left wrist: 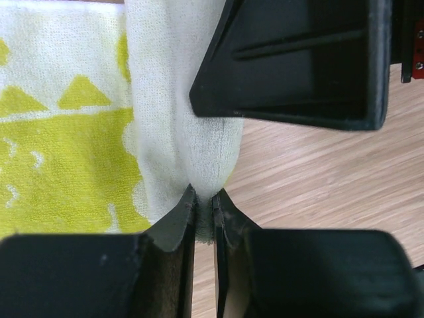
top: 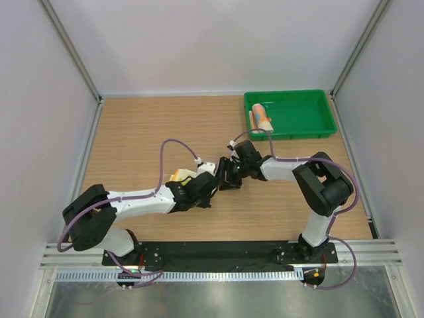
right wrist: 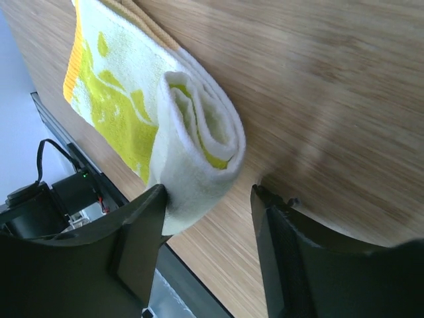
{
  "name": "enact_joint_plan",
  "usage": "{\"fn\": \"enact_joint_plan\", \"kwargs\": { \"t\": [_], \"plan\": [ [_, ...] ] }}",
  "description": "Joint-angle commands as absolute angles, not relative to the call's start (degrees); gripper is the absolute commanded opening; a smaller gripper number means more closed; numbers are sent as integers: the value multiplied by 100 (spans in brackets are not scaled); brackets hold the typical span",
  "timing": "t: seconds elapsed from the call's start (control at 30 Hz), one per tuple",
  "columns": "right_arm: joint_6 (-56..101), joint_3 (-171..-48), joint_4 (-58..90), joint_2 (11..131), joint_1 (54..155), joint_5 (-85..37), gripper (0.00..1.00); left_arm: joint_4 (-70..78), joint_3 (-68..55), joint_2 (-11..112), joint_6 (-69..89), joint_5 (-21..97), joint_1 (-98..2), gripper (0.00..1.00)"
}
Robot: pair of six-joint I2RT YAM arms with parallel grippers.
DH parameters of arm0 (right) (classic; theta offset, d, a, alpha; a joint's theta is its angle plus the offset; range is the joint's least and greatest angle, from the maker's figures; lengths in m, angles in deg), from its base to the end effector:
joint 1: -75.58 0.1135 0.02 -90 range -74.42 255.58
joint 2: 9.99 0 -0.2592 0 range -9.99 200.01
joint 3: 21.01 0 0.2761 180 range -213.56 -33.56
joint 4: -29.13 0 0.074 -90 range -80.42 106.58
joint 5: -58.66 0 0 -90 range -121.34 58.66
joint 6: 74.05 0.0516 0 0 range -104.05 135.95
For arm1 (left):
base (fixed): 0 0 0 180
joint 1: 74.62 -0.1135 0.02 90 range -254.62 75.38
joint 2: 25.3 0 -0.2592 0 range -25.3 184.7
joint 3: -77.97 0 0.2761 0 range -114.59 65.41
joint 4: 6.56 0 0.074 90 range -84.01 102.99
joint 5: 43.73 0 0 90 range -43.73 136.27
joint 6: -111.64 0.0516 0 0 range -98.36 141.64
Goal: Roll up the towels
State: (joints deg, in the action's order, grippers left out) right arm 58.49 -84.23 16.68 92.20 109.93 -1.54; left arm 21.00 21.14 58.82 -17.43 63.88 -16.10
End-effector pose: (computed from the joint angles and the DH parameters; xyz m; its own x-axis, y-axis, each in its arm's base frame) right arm 0.2856 0.2263 0.1004 -0.9796 0.0412 -0.1968 -0.1129 0.6973 0.7079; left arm 0.1751 -0.2560 0.1440 -0.7865 0.1340 -0.6029 0.2914 0.9412 -0.1708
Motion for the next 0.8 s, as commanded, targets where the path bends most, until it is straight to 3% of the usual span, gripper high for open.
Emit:
{"fn": "enact_joint_plan", "kwargs": {
  "t": [0.0, 0.2, 0.37, 0.53, 0.57, 0.67, 0.77],
  "plan": [
    [5840, -8550, 1711, 9371, 10995, -382, 57, 1803, 2235, 5574, -1870, 6332, -1635, 0],
    [5585, -8831, 1193, 9424, 10995, -690, 28, 1777, 2445, 5354, -1958, 6306, -1643, 0],
    [5261, -9147, 727, 9486, 11003, -928, 12, 1724, 2595, 5099, -2011, 6175, -1643, 0],
    [4900, -9630, 42, 9504, 11003, -1314, 19, 1645, 2823, 4968, -2116, 6007, -1643, 0],
    [4830, -9727, -99, 9521, 10986, -1558, 30, 1628, 2858, 4906, -2134, 5972, -1643, 0],
    [4566, -10158, -661, 9626, 10898, -1893, 43, 1540, 3034, 4783, -2239, 5876, -1643, 0],
    [4346, -10571, -1153, 9828, 10749, -2114, 45, 1452, 3175, 4599, -2309, 5823, -1643, 0]
  ]
}}
